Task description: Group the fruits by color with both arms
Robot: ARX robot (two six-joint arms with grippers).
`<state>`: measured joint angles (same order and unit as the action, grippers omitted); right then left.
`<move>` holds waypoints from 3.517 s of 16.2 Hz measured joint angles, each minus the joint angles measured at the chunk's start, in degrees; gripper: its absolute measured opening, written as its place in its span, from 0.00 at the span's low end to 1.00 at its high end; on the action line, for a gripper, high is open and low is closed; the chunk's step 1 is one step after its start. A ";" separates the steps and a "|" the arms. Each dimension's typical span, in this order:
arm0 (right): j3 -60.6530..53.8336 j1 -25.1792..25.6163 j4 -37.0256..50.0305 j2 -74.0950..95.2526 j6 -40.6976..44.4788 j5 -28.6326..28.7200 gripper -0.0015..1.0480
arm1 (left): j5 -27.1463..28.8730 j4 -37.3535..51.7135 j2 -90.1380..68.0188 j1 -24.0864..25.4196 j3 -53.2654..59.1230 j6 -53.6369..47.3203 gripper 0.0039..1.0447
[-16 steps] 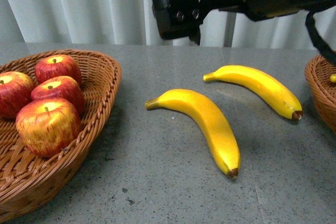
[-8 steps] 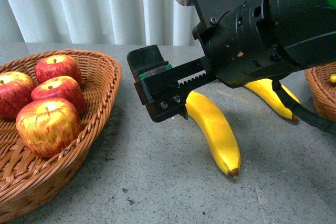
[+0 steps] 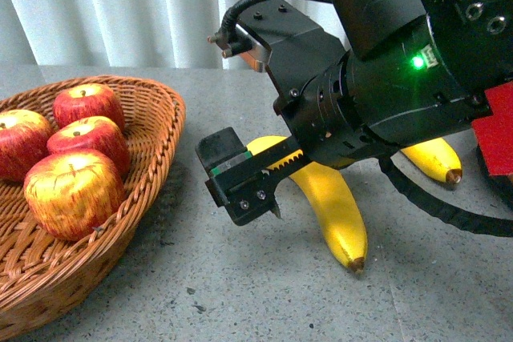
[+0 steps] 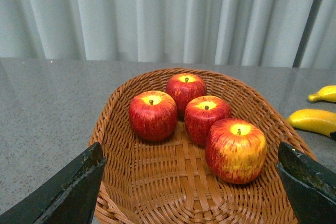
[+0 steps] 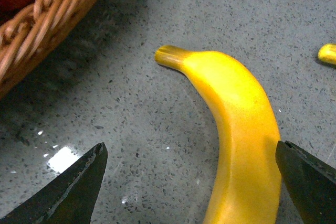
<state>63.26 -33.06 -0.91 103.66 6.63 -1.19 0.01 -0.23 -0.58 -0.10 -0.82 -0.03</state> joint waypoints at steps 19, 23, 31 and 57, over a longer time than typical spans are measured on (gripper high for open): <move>1.97 3.06 -1.62 6.75 3.74 -1.49 0.82 | 0.00 0.00 0.00 0.00 0.00 -0.02 0.94; 1.22 2.69 -1.62 6.32 3.87 -1.16 0.44 | 0.00 0.00 0.00 0.00 0.00 -0.02 0.94; 3.69 7.80 0.59 -0.17 2.80 2.25 0.33 | 0.00 0.00 0.00 0.00 0.00 0.00 0.94; -20.74 52.09 9.22 -27.12 14.80 30.97 0.94 | 0.00 0.00 0.00 0.00 0.00 -0.02 0.94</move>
<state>42.52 19.03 8.32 76.53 21.43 29.78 0.01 -0.23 -0.58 -0.10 -0.82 -0.05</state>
